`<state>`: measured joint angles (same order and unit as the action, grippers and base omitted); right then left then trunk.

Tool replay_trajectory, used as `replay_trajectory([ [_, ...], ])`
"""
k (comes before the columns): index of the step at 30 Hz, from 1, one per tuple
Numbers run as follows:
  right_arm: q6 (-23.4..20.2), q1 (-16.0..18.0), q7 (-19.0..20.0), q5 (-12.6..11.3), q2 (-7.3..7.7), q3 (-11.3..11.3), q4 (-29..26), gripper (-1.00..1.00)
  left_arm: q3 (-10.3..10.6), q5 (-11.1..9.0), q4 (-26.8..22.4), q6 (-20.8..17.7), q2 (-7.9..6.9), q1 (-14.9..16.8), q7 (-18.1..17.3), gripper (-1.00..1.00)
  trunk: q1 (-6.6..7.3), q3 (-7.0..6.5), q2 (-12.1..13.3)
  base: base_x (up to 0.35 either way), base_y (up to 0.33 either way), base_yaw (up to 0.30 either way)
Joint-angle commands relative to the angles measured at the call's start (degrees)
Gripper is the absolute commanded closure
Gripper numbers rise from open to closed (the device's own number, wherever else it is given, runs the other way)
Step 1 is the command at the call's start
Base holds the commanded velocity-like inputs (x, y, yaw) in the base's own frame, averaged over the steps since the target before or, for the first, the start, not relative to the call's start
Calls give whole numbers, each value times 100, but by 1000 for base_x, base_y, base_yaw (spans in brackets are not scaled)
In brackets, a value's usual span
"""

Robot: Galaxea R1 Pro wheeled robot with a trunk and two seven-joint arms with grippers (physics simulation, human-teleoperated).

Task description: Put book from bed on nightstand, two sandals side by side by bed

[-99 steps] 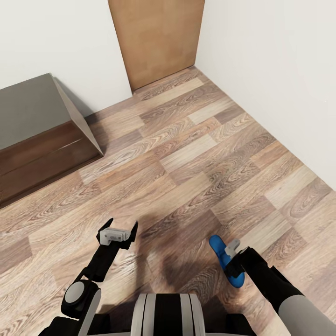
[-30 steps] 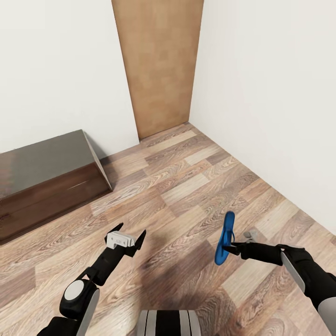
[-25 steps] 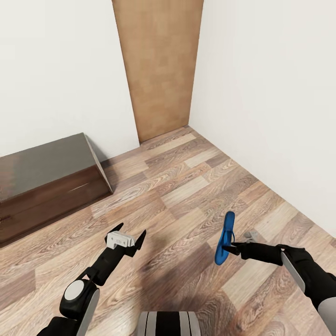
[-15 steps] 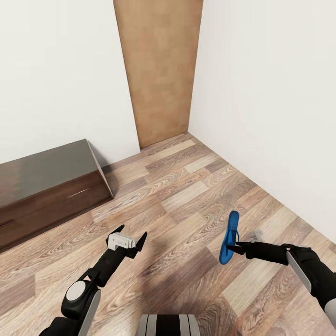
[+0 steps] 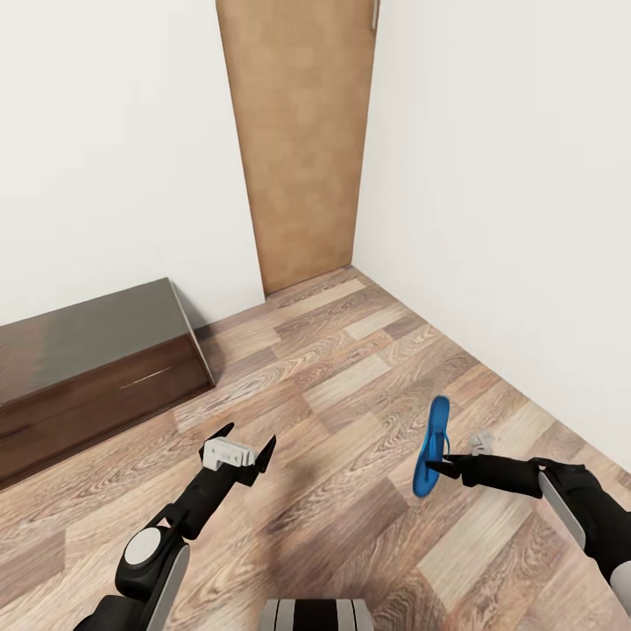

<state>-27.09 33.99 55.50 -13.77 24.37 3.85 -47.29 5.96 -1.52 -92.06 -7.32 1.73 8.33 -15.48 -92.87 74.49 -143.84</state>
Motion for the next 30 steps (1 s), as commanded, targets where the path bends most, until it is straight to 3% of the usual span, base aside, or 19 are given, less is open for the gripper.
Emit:
replay_trajectory([
  [1, -44, 2, -9, -49, 7, 19, 1, 100, -7, -18, -7, -41, 3, 2, -25, -100, 3, -18, 0, 0, 0, 0],
  [10, -32, 2, -16, -47, 7, 19, 17, 100, -7, -19, 13, -42, 3, 2, -25, -100, 27, -218, 12, 0, 0, 0],
  [13, 83, -2, -40, -41, 4, 19, 106, 100, -10, -13, 267, -38, 13, 2, -19, -100, 34, -284, 16, 0, 0, 0],
  [15, 648, -5, -51, -41, 1, 19, 653, 100, -15, -10, 419, -35, 14, 2, -17, -100, 39, -329, 19, 0, 0, 0],
  [17, 1494, -2, -52, -50, -6, 19, 1362, 100, -25, -14, 471, -33, 12, 2, -21, -100, 45, -373, 21, 0, 0, 0],
  [20, 1961, -5, -38, -54, -9, 23, 1728, 100, -30, -19, 488, -33, 2, 2, -24, -100, 52, -439, 25, 0, 0, 0],
  [23, 2130, -4, -28, -54, -10, 27, 1874, 100, -54, -28, 528, -30, -16, 2, -31, -100, 60, -506, 29, 0, 0, 0],
  [26, 2175, -2, -9, -63, -3, 21, 1927, 100, -272, -29, 672, -25, -28, 2, -58, -100, 68, -572, 33, 0, 0, 0],
  [28, 2176, -5, -3, -85, 3, 20, 1968, 100, -520, -38, 693, -24, -31, 2, -125, -100, 73, -617, 36, 0, 0, 0],
  [30, 2174, -5, 4, -218, 7, 18, 2199, 100, -918, -129, 713, -24, -32, 2, -366, -100, 78, -661, 39, 0, 0, 0],
])
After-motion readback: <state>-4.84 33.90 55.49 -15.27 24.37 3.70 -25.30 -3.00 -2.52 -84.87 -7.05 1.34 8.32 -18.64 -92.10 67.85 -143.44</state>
